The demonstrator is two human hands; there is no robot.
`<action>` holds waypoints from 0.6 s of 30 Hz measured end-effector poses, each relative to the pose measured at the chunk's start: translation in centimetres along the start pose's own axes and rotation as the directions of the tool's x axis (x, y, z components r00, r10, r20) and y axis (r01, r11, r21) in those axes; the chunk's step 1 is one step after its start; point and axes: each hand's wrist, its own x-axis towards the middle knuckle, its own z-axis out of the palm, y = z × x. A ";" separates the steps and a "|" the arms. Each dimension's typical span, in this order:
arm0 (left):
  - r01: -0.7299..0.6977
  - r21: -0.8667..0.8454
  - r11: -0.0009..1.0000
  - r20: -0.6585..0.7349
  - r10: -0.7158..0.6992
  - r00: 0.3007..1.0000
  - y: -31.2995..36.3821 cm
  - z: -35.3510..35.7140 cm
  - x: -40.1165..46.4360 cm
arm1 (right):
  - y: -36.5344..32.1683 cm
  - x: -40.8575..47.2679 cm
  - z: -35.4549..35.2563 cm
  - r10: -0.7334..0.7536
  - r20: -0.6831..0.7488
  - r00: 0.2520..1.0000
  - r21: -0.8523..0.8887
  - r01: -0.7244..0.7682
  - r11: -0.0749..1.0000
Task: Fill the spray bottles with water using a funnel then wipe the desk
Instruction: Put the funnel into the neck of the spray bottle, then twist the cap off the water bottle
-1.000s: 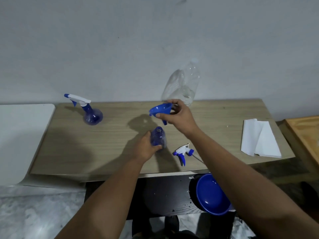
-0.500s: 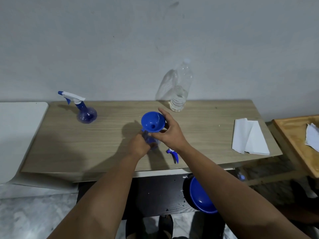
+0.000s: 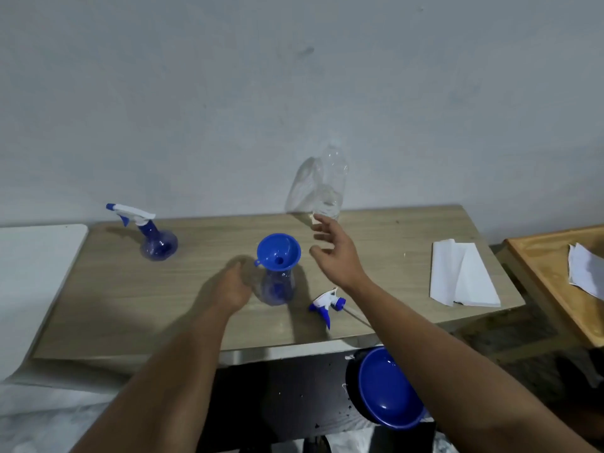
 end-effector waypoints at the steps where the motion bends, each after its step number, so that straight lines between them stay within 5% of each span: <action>1: 0.035 0.005 0.999 -0.036 -0.035 0.999 0.2 -1.1 1.0 | -0.5 1.1 -0.8 -0.023 -0.054 0.998 -0.029 0.022 0.999; 7: -0.105 -0.092 0.990 -0.244 0.080 0.966 8.4 -6.6 7.1 | -6.0 9.3 -5.3 -0.114 -0.270 0.956 -0.229 0.051 0.972; 14: -0.298 -0.003 0.954 -0.075 0.297 0.952 19.7 -5.1 10.3 | -8.2 17.6 -6.1 -0.013 -0.046 0.999 -0.484 -0.011 0.875; 18: -0.293 -0.024 0.956 -0.008 0.293 0.956 22.1 -2.4 10.6 | -6.4 17.4 -5.7 -0.045 -0.073 0.996 -0.458 0.007 0.889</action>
